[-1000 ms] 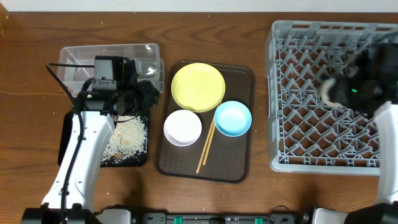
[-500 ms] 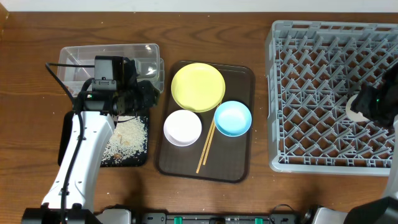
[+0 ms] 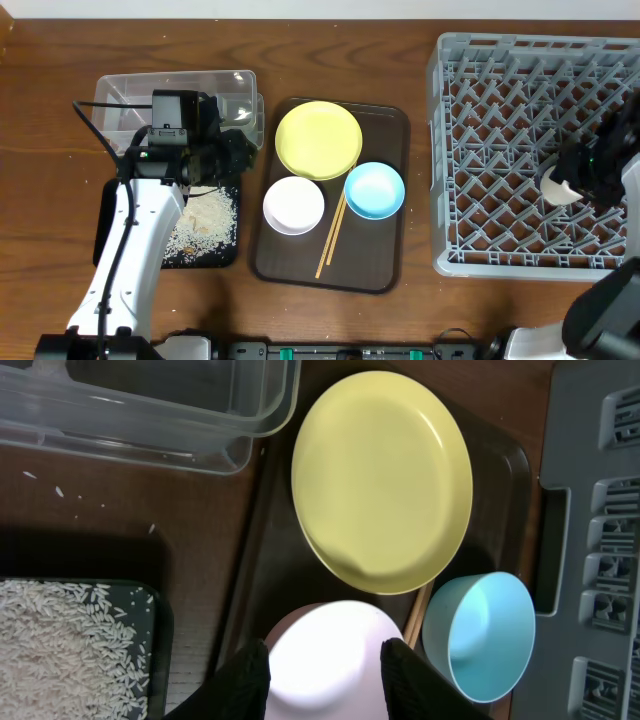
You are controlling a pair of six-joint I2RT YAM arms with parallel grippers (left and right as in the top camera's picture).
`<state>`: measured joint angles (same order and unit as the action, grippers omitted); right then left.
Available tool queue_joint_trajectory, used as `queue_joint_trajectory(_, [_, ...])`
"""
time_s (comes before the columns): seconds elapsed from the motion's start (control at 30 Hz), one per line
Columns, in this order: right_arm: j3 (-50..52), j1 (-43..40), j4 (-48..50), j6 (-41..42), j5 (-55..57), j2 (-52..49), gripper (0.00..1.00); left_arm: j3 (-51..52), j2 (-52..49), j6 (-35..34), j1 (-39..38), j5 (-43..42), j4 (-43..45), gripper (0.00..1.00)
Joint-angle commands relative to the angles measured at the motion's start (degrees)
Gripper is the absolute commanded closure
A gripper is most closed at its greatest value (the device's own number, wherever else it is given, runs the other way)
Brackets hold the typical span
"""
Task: Sort waste into correct bins and load items into the dishwasher rack
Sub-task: 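Place the cup upside down in the dish rack with right gripper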
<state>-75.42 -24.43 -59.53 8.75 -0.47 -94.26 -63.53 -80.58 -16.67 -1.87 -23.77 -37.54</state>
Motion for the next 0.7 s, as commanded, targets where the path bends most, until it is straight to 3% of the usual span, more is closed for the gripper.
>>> queue_joint_trajectory(0.0, [0.28, -0.26, 0.39, 0.87, -1.62, -1.75, 0.53, -0.46, 0.20, 0.57, 0.31, 0.52, -0.22, 0.60])
queue_joint_trajectory(0.13, [0.28, -0.26, 0.55, 0.87, -6.14, -2.43, 0.03, -0.46, 0.20, 0.57, 0.31, 0.52, -0.42, 0.50])
queue_joint_trajectory(0.47, [-1.57, 0.13, 2.05, 0.81, -9.35, 0.76, 0.01, -0.46, 0.09, 0.57, 0.31, 1.38, -1.07, 0.41])
queue_joint_trajectory(0.67, [-2.73, 5.09, 9.94, -3.80, -16.57, 8.20, 0.06, -0.46, 0.04, 0.55, 0.31, 7.17, -3.89, 0.40])
